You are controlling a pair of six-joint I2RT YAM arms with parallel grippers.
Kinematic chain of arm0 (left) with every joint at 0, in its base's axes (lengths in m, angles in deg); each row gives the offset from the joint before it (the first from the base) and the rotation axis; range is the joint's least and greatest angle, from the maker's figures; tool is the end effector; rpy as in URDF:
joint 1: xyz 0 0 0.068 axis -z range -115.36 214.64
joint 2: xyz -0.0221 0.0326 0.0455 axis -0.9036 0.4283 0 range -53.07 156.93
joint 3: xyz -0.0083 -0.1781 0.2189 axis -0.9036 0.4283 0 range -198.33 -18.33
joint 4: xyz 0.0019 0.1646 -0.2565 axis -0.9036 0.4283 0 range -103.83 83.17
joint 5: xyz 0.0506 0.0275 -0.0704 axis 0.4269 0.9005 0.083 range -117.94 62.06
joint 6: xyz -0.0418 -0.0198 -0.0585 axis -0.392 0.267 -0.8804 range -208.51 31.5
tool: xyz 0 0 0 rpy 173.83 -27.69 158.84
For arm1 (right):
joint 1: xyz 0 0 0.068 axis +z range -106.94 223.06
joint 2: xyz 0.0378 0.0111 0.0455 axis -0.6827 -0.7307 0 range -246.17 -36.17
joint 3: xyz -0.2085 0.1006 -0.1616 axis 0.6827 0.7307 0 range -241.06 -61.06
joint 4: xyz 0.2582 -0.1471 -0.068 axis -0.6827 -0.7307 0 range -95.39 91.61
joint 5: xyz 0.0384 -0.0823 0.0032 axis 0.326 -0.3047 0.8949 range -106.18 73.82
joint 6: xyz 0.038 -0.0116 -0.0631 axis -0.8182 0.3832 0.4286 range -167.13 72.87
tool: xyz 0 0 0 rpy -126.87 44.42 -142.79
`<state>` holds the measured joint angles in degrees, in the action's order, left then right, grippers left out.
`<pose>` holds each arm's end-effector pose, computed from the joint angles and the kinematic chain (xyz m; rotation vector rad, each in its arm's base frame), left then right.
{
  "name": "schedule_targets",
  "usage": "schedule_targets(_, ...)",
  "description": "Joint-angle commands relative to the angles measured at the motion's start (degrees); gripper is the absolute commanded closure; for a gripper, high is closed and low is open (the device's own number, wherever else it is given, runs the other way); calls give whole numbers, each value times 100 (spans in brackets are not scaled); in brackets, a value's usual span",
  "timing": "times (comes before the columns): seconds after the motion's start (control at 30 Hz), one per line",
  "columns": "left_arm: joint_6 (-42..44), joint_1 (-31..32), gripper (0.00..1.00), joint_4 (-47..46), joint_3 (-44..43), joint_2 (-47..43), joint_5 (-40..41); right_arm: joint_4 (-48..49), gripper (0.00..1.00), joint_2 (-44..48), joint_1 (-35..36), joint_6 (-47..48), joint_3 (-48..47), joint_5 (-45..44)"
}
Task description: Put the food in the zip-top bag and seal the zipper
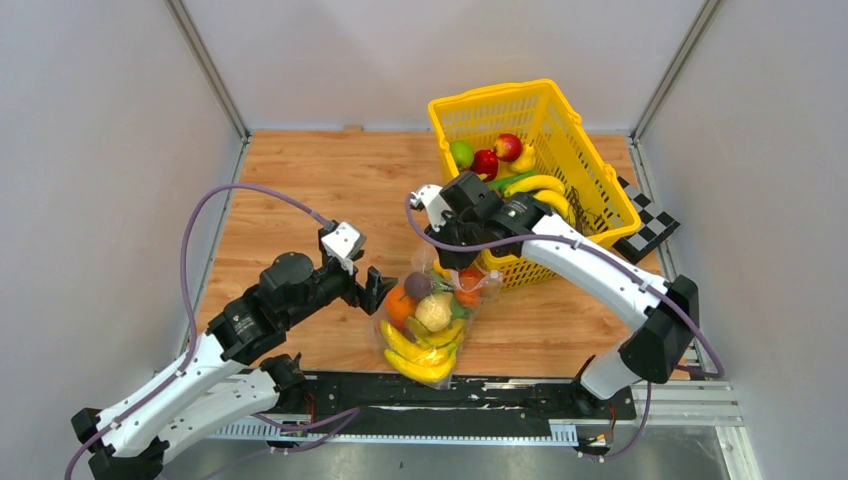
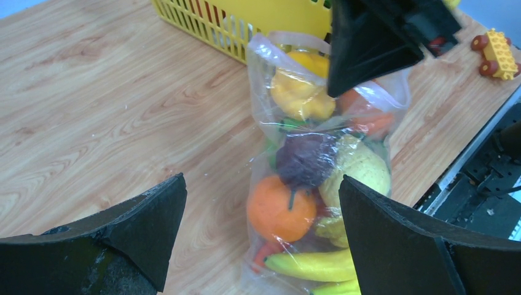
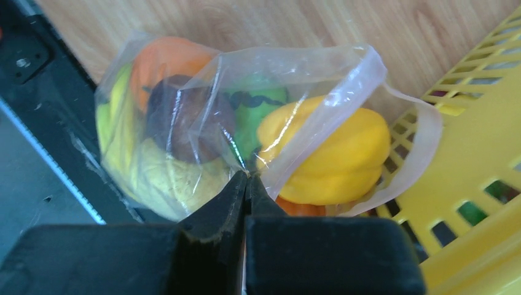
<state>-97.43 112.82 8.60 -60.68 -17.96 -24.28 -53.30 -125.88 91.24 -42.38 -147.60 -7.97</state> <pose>0.1421 -0.1529 0.3313 0.5893 1.7892 -0.6353 0.2495 0.2923 0.3157 -1.2249 2.3385 0.4551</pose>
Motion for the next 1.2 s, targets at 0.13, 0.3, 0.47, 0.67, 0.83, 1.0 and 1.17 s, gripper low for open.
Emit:
schedule_targets(0.13, 73, -32, 0, -503, -138, 603, 84, 828, 100, 1320, 226, -37, 824, 1320)
schedule_targets(0.3, 206, -348, 0, -1179, -359, 1097, -879, 1058, 100, 1778, 248, -8, 1171, 1696)
schedule_targets(0.47, -110, -1024, 0, -2168, -217, 1476, -2368, 1369, 100, 2260, 279, 52, 1591, 2148)
schedule_targets(0.67, -748, -1343, 0, -3618, -1, 2089, -4233, 1431, 100, 2649, 278, 104, 1807, 2253)
schedule_targets(0.83, -614, -1335, 0, -3745, -149, 2771, -4888, 1481, 100, 2658, 278, 92, 1844, 2268)
schedule_targets(1.0, -159, -1340, 0, -3424, -250, 3024, -4957, 1492, 100, 2677, 279, 57, 1878, 2248)
schedule_targets(1.17, -23, -1341, 6, -3415, -371, 3296, -5120, 1542, 100, 2689, 275, 1, 1906, 2231)
